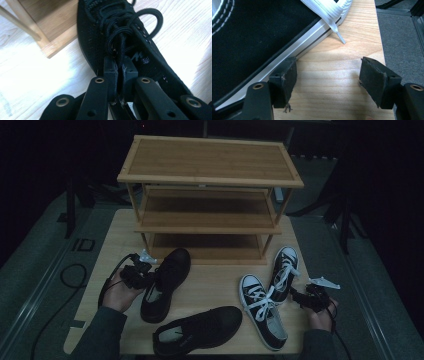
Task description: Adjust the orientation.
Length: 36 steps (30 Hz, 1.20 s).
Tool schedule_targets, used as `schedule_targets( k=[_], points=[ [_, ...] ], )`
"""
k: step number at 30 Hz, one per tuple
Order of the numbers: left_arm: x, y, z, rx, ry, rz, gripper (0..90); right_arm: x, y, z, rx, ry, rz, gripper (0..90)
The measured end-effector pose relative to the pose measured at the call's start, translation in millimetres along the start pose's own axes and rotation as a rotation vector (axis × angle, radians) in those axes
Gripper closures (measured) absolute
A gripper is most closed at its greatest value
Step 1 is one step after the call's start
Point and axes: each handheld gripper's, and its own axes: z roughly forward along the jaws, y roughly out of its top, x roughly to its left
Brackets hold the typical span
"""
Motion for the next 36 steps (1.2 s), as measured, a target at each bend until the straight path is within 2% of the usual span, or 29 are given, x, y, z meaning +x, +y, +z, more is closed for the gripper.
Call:
schedule_targets(
  k=[3,9,12,24,26,32,36],
  points=[
    [6.4,-2.2,-3.7,0.011,0.031,0.002,86.4,0.0,0.0,0.0,0.0,0.0,0.0,30.0],
    [23.5,-11.2,-8.0,0.012,0.079,-0.044,86.3,0.0,0.0,0.0,0.0,0.0,0.0,30.0],
    [28.9,-13.8,-8.5,0.01,0.077,-0.058,86.3,0.0,0.0,0.0,0.0,0.0,0.0,30.0],
    [29.6,-8.2,-7.3,0.0,0.092,-0.032,86.4,0.0,0.0,0.0,0.0,0.0,0.0,30.0],
    [29.7,-6.2,-6.3,-0.001,0.111,-0.025,86.4,0.0,0.0,0.0,0.0,0.0,0.0,30.0],
    [31.5,-2.9,-5.0,0.006,0.132,-0.021,86.4,0.0,0.0,0.0,0.0,0.0,0.0,29.9],
    [32.0,-3.1,-5.2,0.01,0.122,-0.021,85.2,0.0,0.0,0.0,0.0,0.0,0.0,30.0]
  ],
)
